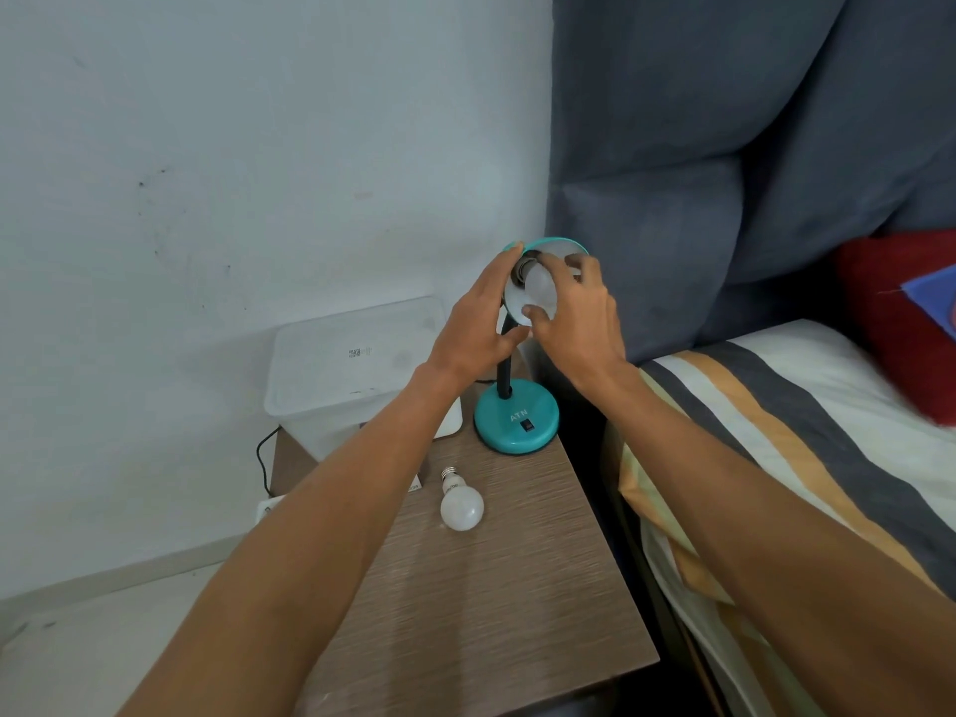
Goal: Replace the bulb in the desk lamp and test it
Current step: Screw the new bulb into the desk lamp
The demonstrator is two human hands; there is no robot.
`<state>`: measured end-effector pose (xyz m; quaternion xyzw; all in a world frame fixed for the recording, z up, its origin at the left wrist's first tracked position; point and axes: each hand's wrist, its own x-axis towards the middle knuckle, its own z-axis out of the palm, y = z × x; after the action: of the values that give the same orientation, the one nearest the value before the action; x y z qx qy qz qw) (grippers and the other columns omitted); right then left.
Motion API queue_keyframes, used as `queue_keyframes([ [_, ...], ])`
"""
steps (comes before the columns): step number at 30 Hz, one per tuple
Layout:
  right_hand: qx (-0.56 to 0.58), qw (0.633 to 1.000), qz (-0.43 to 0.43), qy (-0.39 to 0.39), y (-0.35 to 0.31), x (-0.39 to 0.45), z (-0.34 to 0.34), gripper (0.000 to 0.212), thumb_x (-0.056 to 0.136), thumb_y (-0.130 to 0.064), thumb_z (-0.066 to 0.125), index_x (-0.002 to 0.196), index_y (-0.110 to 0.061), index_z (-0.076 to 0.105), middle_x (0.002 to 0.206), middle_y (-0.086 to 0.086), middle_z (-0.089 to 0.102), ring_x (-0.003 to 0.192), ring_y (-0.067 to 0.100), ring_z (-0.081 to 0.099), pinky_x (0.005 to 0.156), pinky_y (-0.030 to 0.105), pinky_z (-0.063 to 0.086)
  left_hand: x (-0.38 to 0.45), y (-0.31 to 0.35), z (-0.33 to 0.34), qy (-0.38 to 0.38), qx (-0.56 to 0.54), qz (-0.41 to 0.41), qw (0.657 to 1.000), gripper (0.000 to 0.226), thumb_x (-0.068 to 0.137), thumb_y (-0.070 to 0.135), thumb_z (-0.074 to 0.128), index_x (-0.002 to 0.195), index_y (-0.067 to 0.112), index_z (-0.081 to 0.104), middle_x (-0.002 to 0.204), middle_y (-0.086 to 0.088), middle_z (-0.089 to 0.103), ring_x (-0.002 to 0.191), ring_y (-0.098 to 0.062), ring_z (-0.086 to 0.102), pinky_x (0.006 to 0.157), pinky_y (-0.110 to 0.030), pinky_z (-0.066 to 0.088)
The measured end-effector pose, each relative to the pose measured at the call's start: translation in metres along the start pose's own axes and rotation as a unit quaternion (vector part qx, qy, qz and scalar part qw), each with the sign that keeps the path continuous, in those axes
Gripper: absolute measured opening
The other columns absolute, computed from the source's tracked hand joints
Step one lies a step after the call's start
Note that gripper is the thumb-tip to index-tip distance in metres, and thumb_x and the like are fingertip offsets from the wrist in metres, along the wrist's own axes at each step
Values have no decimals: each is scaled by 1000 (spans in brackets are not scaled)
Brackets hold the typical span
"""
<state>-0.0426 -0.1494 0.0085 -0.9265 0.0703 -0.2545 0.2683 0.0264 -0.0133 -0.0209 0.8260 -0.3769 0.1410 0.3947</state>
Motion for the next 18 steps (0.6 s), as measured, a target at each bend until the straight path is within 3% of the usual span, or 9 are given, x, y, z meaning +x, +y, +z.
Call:
queue_keyframes([
  [5, 21, 993, 115, 25, -1, 5, -4, 56, 93, -48, 59, 131, -7, 54, 118, 20, 66, 104, 40, 65, 85, 47, 56, -1, 0, -1, -2, 1, 2, 1000, 92, 86, 23, 84, 158, 10, 29, 161, -11, 40, 145, -27, 45, 111, -48, 49],
  [8, 12, 996, 73, 43, -5, 5, -6, 50, 94, -41, 60, 133, -10, 52, 125, 19, 60, 104, 40, 64, 85, 48, 56, 0, 2, 1, -6, 3, 3, 1000, 92, 85, 21, 84, 158, 9, 29, 161, -11, 41, 144, -27, 46, 111, -47, 49],
  [12, 15, 1000, 17, 11, 0, 4, -3, 53, 89, -31, 70, 136, -15, 52, 134, 16, 51, 109, 37, 61, 89, 44, 53, 0, 0, 0, 0, 0, 2, 1000, 89, 87, 21, 82, 158, 9, 29, 160, -11, 42, 142, -27, 48, 111, -48, 49],
  [18, 74, 988, 135, 28, 3, 8, -2, 59, 93, -51, 59, 131, -5, 56, 117, 18, 67, 105, 36, 66, 87, 41, 55, 0, 0, 0, -10, 6, 0, 1000, 93, 85, 23, 84, 159, 10, 28, 162, -10, 40, 145, -27, 45, 112, -46, 49],
])
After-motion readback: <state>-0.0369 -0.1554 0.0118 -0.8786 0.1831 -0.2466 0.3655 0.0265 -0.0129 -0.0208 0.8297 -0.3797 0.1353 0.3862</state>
